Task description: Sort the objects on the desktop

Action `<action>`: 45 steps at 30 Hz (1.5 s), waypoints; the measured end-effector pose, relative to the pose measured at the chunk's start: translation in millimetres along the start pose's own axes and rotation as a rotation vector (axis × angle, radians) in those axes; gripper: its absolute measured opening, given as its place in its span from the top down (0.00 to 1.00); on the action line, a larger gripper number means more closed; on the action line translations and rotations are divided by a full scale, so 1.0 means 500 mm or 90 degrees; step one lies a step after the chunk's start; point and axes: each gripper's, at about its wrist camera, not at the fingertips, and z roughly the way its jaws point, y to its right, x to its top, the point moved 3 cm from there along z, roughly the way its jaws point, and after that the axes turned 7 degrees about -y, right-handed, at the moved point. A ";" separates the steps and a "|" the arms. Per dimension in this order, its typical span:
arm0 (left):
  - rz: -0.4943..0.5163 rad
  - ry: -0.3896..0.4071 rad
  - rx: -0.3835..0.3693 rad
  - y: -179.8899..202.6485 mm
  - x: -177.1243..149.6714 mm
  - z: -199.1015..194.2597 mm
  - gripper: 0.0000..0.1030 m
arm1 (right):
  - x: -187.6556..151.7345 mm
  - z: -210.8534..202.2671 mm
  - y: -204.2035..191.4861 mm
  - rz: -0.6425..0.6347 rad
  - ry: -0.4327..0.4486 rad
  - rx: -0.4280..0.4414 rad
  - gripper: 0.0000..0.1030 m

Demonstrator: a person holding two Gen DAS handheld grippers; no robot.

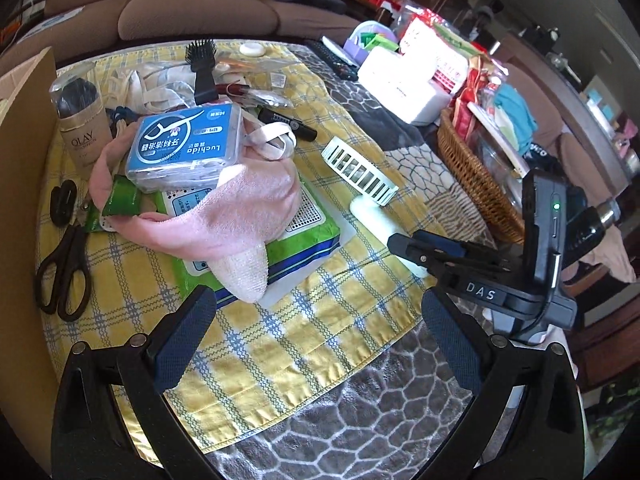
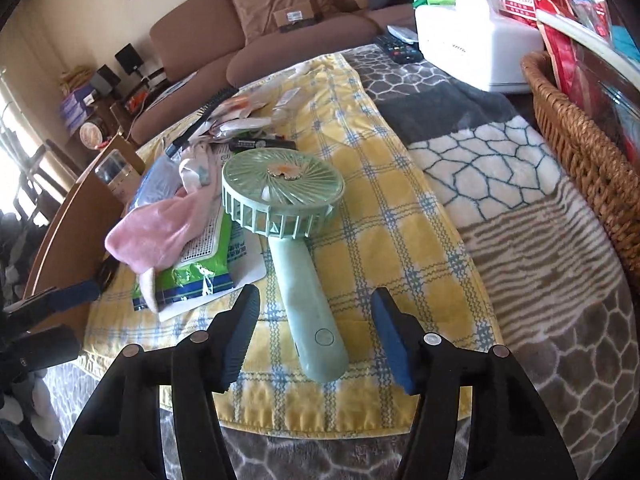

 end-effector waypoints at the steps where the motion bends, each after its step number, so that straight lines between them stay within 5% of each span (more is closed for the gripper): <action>1: -0.006 -0.003 -0.008 -0.002 0.003 0.001 0.00 | -0.001 0.007 -0.004 -0.006 -0.008 -0.003 0.41; 5: -0.011 -0.003 -0.017 0.011 0.036 0.008 0.00 | -0.009 0.017 -0.024 -0.040 -0.017 -0.022 0.42; 9: -0.030 -0.014 -0.033 0.035 0.105 0.035 0.01 | -0.008 0.017 -0.031 -0.032 -0.022 -0.003 0.65; 14: -0.082 -0.050 -0.059 0.054 0.194 0.101 0.04 | -0.014 0.020 -0.040 -0.045 -0.034 -0.012 0.66; 17: -0.130 -0.073 -0.056 0.054 0.212 0.146 0.15 | -0.016 0.019 -0.035 -0.030 -0.035 0.004 0.66; 22: -0.168 -0.109 -0.058 0.055 0.208 0.209 0.27 | -0.015 0.020 -0.031 -0.020 -0.033 0.019 0.66; 25: -0.187 -0.116 -0.075 0.049 0.199 0.229 0.56 | -0.016 0.019 -0.031 -0.021 -0.032 0.021 0.66; 27: -0.202 -0.114 -0.110 0.049 0.195 0.232 0.66 | -0.016 0.018 -0.031 -0.022 -0.033 0.022 0.66; 37: -0.144 -0.113 -0.155 0.119 0.174 0.182 0.76 | -0.014 0.021 -0.051 -0.039 -0.028 0.020 0.65; 45: -0.117 -0.101 -0.220 0.139 0.138 0.080 0.77 | 0.007 -0.015 -0.024 0.046 0.046 0.104 0.65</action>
